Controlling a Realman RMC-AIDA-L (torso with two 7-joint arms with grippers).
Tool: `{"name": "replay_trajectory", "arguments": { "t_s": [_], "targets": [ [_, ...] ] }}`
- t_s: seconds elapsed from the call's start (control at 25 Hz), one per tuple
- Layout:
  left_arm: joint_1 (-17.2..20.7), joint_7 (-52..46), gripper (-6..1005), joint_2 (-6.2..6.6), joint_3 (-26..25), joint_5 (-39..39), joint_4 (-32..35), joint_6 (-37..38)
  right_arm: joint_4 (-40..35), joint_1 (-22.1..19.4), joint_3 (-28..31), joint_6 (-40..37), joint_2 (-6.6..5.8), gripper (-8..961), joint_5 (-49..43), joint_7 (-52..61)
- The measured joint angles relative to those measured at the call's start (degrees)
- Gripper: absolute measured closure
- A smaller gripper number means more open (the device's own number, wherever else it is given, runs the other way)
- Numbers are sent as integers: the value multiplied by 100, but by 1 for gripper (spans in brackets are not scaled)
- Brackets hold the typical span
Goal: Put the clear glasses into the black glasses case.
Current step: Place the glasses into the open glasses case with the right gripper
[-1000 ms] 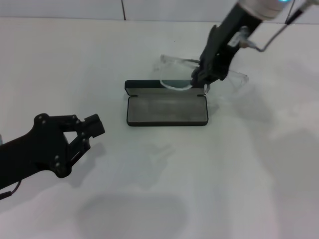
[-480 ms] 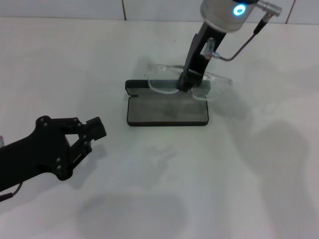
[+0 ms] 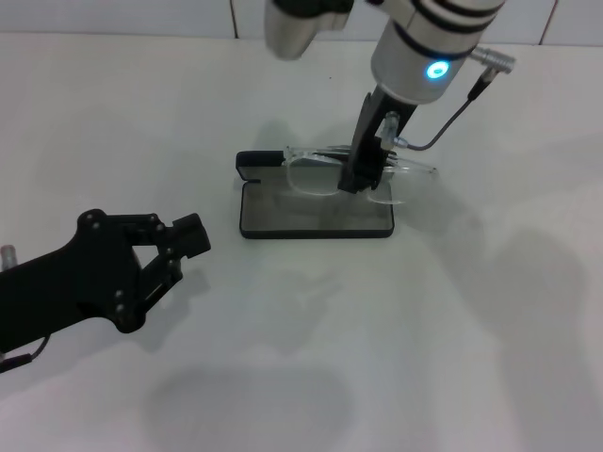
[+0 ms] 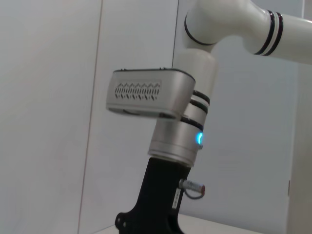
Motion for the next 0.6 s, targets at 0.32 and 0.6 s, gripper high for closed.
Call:
{"name": "replay_trajectory", "arguments": {
  "t_s": [0.32, 0.6],
  "targets": [
    [-42, 19, 886, -6, 46, 69, -3, -7, -2, -19, -334, 341, 0, 835, 137, -14],
    [-41, 27, 886, -6, 44, 79, -9, -19, -9, -76, -545, 518, 0, 835, 381, -40]
  ]
}}
